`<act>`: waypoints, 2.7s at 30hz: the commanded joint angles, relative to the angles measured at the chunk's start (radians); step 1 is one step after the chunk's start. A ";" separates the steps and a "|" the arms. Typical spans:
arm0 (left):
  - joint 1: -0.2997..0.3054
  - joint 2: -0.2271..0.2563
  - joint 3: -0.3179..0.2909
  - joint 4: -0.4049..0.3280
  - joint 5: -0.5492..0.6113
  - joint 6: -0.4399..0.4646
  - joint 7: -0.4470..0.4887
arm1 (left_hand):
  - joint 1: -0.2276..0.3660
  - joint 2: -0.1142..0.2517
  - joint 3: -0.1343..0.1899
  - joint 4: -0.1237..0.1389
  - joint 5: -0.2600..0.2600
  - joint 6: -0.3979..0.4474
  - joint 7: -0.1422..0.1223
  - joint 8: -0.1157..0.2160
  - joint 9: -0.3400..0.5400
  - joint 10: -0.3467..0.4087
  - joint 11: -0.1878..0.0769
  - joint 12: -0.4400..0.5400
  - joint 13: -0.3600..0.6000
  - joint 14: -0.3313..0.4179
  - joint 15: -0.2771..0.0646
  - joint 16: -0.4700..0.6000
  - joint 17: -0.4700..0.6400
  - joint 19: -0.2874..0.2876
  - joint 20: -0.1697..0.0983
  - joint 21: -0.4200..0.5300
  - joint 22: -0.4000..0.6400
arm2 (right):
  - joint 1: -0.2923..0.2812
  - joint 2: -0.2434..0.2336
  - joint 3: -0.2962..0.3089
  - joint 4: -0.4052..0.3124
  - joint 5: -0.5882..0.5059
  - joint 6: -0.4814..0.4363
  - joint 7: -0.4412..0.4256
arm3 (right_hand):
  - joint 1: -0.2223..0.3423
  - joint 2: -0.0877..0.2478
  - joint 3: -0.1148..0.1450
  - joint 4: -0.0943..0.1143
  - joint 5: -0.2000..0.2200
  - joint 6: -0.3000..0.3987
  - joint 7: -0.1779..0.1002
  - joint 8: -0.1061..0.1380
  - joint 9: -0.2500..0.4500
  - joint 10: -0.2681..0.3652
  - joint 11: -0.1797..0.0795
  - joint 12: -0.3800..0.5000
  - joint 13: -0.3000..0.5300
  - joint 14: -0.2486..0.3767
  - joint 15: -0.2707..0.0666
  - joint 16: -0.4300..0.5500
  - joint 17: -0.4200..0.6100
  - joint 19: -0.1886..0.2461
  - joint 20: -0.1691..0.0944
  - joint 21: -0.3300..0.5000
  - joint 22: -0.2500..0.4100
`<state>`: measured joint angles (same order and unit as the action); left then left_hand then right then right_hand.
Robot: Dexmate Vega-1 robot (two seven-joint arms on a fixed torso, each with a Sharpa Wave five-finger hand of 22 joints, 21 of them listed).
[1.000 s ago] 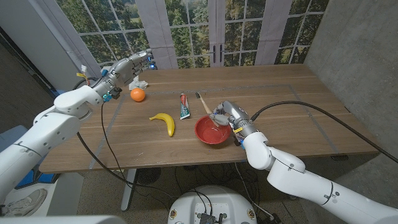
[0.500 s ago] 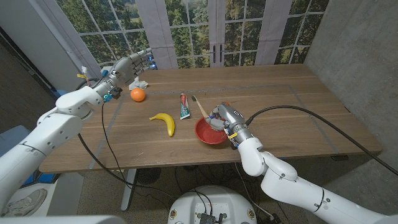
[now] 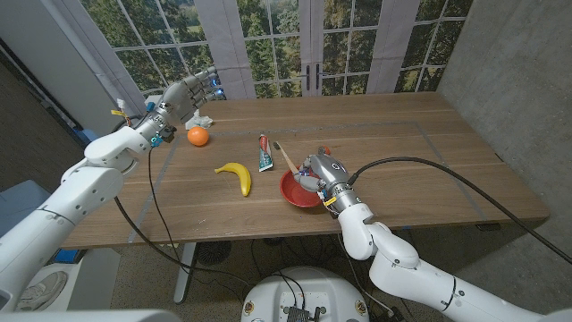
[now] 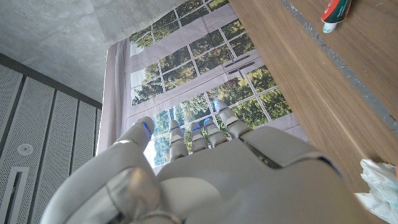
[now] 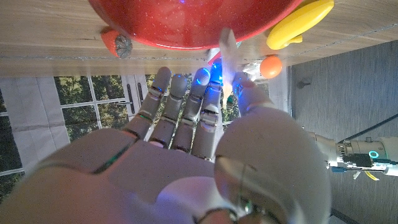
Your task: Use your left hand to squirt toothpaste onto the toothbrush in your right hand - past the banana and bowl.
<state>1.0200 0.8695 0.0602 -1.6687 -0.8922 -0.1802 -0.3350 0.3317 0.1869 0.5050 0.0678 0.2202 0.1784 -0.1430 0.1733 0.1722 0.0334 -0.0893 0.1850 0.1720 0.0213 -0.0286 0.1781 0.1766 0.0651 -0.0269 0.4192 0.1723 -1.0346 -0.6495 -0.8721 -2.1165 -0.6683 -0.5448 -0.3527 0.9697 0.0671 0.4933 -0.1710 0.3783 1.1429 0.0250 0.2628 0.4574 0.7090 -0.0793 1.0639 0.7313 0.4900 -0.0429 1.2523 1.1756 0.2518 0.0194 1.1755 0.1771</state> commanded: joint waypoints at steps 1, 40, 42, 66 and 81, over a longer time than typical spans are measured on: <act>0.008 0.002 -0.009 -0.005 -0.011 -0.002 -0.003 | -0.002 0.019 0.017 0.003 0.006 -0.008 -0.007 0.000 0.000 -0.001 0.000 0.002 0.000 -0.003 -0.101 0.008 0.000 0.011 0.003 -0.003 0.000 | 0.007 0.038 -0.025 0.021 -0.137 -0.084 0.071 | 0.011 -0.016 0.010 -0.002 -0.011 0.041 -0.054 -0.002 -0.007 0.010 -0.049 0.004 0.010 0.016 -0.172 -0.004 0.002 0.008 -0.004 -0.005 0.000; -0.034 -0.014 -0.006 0.022 -0.034 -0.017 -0.063 | -0.028 -0.004 0.051 0.010 -0.001 -0.005 -0.010 0.003 -0.001 0.010 0.006 0.004 0.001 0.018 -0.090 0.006 -0.004 0.049 0.027 -0.011 0.001 | 0.003 0.104 -0.049 0.028 -0.301 -0.228 0.214 | -0.107 -0.112 -0.048 0.033 -0.182 -0.214 -0.116 -0.070 -0.071 -0.198 -0.060 -0.134 -0.030 -0.101 -0.144 -0.172 -0.115 -0.052 0.046 -0.078 0.000; -0.041 -0.013 -0.002 0.028 -0.032 -0.016 -0.067 | -0.029 -0.005 0.051 0.010 -0.001 -0.005 -0.010 0.003 -0.001 0.010 0.006 0.004 0.001 0.018 -0.089 0.006 -0.005 0.049 0.027 -0.011 0.001 | 0.005 0.107 -0.046 0.030 -0.294 -0.229 0.219 | -0.118 -0.120 -0.046 0.031 -0.185 -0.239 -0.123 -0.069 -0.076 -0.214 -0.055 -0.158 -0.049 -0.112 -0.132 -0.213 -0.157 -0.059 0.051 -0.088 0.000; -0.127 -0.065 0.049 0.106 -0.039 -0.016 -0.086 | -0.045 0.011 0.080 0.020 0.000 -0.021 0.001 0.000 -0.001 0.005 0.003 0.002 0.001 0.012 -0.088 0.003 -0.002 0.054 0.025 -0.024 0.002 | -0.025 0.077 0.158 0.046 0.185 0.079 0.070 | -0.446 -0.028 -0.061 0.105 -0.179 -0.661 -0.018 -0.074 -0.150 -0.507 0.074 -0.521 -0.248 -0.319 -0.002 -0.585 -0.512 -0.086 0.015 -0.173 0.001; -0.137 -0.104 0.079 0.137 -0.029 -0.026 -0.061 | -0.054 -0.002 0.096 0.021 0.000 -0.045 0.008 -0.005 -0.001 0.003 0.000 0.001 0.001 0.011 -0.090 0.002 -0.004 0.056 0.020 -0.032 0.002 | -0.015 0.055 0.249 0.128 0.410 0.335 -0.004 | -0.467 -0.008 -0.044 0.065 -0.177 -0.798 -0.014 -0.083 -0.190 -0.552 0.078 -0.618 -0.329 -0.402 -0.025 -0.708 -0.617 -0.098 -0.077 -0.211 -0.007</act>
<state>0.8890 0.7911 0.1178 -1.5533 -0.9293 -0.1964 -0.4164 0.2897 0.1764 0.5917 0.0885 0.2202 0.1423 -0.1357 0.1733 0.1695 0.0408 -0.0820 0.1849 0.1724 0.0304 -0.0377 0.1811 0.1724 0.1132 -0.0040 0.3905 0.1724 -1.0572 -0.5837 -0.6916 -2.0444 -0.4323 -0.3957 -0.2993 0.5067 0.0463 0.4445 -0.1008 0.1972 0.3719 0.0205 0.1854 0.2712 0.1666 -0.0015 0.4592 0.4127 0.0962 -0.0357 0.5582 0.5718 0.1495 -0.0362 0.9713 0.1701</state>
